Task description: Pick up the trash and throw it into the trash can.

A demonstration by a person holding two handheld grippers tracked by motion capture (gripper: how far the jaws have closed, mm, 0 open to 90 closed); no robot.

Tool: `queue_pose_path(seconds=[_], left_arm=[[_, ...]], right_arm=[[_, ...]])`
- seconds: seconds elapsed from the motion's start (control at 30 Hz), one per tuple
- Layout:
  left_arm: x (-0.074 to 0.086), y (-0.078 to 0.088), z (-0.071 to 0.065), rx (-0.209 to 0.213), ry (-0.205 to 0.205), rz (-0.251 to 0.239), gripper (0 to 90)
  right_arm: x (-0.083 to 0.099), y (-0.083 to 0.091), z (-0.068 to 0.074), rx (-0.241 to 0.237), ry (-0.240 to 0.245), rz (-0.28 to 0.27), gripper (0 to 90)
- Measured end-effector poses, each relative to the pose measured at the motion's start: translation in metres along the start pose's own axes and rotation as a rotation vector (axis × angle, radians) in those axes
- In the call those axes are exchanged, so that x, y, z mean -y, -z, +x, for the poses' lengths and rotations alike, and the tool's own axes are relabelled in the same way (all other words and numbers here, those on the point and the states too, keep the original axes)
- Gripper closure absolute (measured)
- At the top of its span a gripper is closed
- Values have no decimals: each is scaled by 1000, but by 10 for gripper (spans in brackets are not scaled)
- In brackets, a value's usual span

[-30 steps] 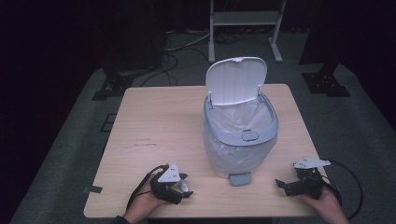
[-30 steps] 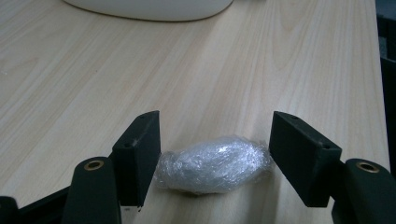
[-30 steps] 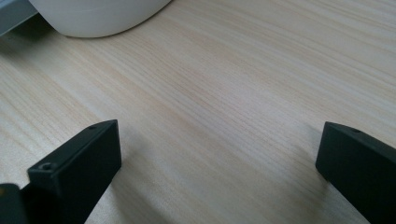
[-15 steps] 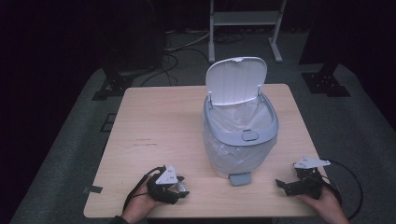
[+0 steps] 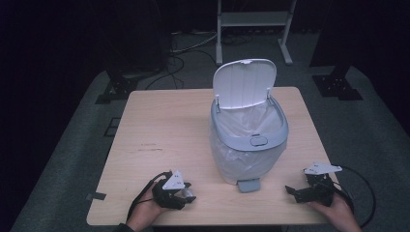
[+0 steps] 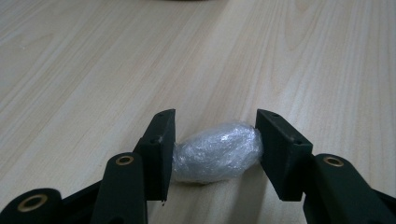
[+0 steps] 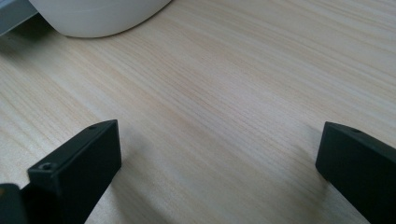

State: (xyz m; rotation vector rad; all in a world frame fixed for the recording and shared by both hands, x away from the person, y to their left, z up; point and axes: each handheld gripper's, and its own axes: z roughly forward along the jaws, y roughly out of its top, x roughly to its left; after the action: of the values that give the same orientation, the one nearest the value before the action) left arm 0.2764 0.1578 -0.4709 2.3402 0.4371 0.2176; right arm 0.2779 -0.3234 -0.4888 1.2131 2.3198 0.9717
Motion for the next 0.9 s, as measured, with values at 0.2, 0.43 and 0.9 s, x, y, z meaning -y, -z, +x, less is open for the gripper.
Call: queue_pose_path(seconds=[0.2, 0.43, 0.9], left_arm=[[-1, 4, 3, 13, 28, -22, 491], [-3, 9, 6, 35, 44, -54, 489], [-8, 19, 11, 59, 82, -96, 484]], right_arm=[[0, 0, 0, 0, 0, 0, 0], [0, 0, 0, 0, 0, 0, 0], [0, 0, 0, 0, 0, 0, 0]])
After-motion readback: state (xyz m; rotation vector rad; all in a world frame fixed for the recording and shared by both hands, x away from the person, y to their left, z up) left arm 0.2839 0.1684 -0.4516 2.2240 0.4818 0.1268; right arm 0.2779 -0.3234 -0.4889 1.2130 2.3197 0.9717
